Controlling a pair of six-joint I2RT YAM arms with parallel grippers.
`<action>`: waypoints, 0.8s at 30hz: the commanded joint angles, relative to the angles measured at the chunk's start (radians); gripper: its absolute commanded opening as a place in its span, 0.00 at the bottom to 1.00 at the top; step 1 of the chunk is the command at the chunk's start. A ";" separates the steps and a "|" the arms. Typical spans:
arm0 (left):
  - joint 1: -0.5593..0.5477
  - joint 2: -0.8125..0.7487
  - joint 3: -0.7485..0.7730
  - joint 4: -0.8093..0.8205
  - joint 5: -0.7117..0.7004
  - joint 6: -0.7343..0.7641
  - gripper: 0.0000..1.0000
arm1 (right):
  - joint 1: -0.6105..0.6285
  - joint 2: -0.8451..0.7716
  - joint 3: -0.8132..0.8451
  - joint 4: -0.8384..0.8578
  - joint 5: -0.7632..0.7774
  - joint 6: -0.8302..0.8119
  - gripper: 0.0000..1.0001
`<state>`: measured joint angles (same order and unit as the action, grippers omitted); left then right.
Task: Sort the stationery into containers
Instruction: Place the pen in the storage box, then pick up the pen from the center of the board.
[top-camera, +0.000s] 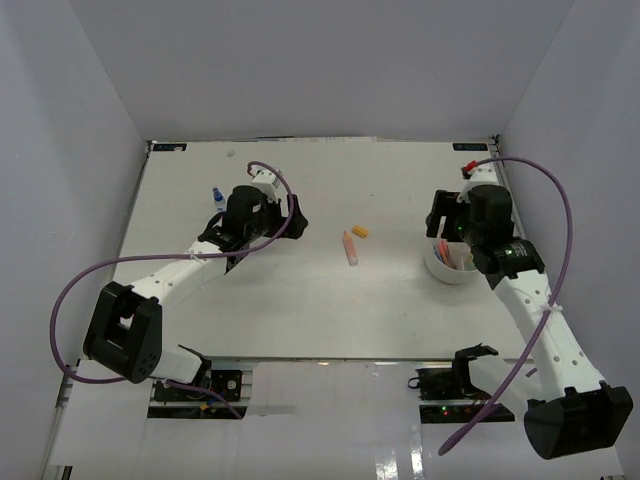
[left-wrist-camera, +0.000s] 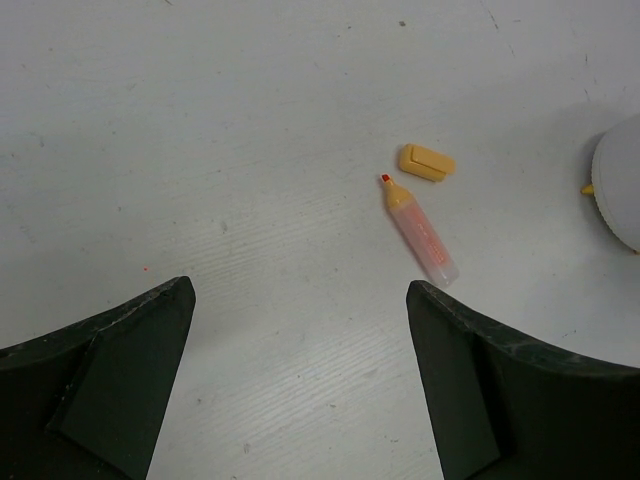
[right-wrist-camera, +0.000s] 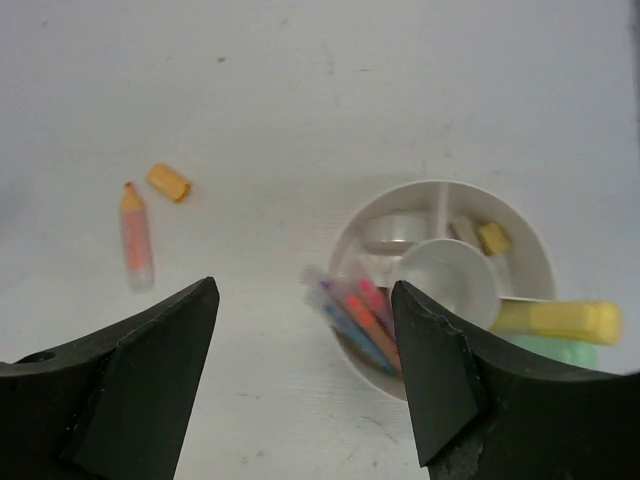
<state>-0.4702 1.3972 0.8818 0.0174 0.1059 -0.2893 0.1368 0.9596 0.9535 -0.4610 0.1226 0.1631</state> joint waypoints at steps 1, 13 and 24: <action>0.002 -0.049 0.014 -0.013 -0.037 -0.050 0.98 | 0.182 0.028 0.019 0.062 -0.003 0.005 0.76; 0.004 -0.271 -0.058 -0.223 -0.179 -0.166 0.98 | 0.564 0.394 -0.032 0.234 0.178 0.133 0.74; 0.004 -0.409 -0.115 -0.327 -0.173 -0.220 0.98 | 0.621 0.674 0.047 0.315 0.216 0.187 0.66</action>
<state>-0.4694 1.0149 0.7803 -0.2634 -0.0654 -0.4808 0.7456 1.5940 0.9421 -0.2188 0.3054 0.3218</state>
